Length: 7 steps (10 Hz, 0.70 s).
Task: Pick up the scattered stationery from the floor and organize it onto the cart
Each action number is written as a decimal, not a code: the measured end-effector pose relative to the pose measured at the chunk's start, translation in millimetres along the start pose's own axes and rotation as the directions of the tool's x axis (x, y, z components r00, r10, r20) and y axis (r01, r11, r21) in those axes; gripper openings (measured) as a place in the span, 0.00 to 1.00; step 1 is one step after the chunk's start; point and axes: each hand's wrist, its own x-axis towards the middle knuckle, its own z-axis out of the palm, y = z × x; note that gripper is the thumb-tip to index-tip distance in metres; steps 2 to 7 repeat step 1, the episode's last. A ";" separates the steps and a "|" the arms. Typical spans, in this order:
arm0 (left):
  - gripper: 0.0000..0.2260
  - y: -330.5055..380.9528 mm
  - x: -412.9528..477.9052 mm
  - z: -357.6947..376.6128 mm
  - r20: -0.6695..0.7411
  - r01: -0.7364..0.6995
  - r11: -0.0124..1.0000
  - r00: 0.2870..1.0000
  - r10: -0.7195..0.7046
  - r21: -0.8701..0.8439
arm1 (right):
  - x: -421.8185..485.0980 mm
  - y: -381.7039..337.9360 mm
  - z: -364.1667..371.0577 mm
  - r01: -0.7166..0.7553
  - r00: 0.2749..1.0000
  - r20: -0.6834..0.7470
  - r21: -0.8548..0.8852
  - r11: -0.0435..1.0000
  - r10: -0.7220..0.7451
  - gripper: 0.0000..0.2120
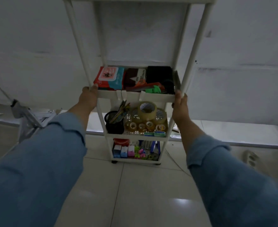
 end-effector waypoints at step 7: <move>0.30 1.8 -30.4 1.5 -0.082 -0.077 0.980 0.992 0.093 0.182 | -14.8 -8.2 -4.7 -0.125 0.990 0.015 -0.317 0.940 0.137 0.31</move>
